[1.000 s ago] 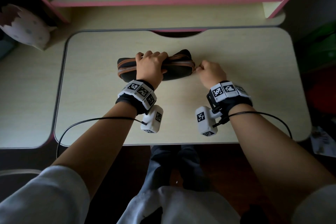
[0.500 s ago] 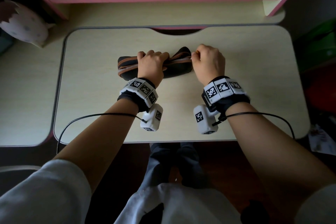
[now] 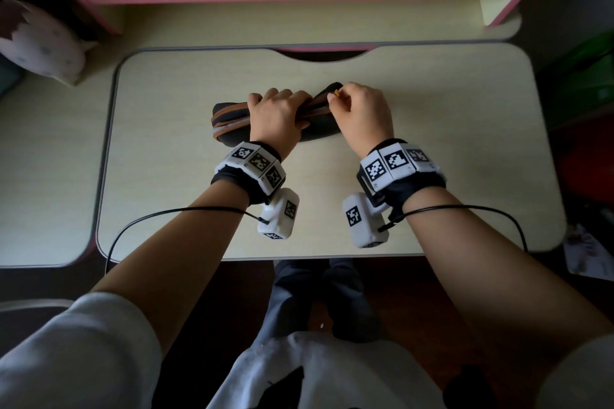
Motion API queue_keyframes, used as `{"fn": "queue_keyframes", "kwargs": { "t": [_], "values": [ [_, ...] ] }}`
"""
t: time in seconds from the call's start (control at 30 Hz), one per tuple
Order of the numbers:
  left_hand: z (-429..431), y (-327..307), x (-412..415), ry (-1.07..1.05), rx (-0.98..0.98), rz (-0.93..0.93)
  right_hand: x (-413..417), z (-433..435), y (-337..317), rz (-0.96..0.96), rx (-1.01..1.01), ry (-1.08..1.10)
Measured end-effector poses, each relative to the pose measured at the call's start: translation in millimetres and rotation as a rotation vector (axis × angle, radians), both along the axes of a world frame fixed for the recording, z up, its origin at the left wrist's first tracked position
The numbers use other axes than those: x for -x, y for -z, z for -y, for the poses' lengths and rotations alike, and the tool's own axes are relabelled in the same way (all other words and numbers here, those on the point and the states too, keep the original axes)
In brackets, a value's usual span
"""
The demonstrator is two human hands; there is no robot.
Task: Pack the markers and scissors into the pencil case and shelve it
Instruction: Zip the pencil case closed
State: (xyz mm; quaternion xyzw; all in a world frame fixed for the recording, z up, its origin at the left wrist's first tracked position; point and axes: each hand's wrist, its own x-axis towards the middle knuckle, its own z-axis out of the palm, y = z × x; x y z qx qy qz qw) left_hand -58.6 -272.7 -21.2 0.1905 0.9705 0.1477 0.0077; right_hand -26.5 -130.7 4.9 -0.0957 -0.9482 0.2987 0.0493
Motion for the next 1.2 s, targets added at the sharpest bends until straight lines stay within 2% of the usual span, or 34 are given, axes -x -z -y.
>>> {"fn": "queue_keyframes", "kwargs": {
  "t": [0.23, 0.43, 0.53, 0.63, 0.77, 0.93, 1.2],
  "values": [
    [-19.1, -15.5, -2.6, 0.066, -0.227, -0.029, 2.0, -5.1, -2.4, 0.024, 0.143, 0.033],
    [-29.4, -16.2, -3.1, 0.071, -0.25, -0.038, -1.4, -13.4, -3.9, 0.031, 0.115, -0.072],
    [-30.4, -16.0, -1.5, 0.06, -0.259, -0.022, -2.2, -20.5, -3.6, 0.034, 0.048, -0.113],
    [-29.8, -17.0, 0.1, 0.049, -0.266, 0.01, 0.3, -24.1, -2.1, -0.023, -0.105, -0.178],
    [-29.2, -20.1, -1.2, 0.053, -0.269, 0.026, 7.4, -17.6, 7.0, 0.109, -0.213, -0.302],
    [-29.2, -21.5, -2.4, 0.044, -0.221, 0.046, 10.3, -8.7, 12.5, 0.06, -0.295, -0.262],
    [-22.6, -25.5, -7.0, 0.058, -0.165, 0.034, 7.0, 4.7, 11.2, 0.11, -0.372, -0.228]
  ]
}}
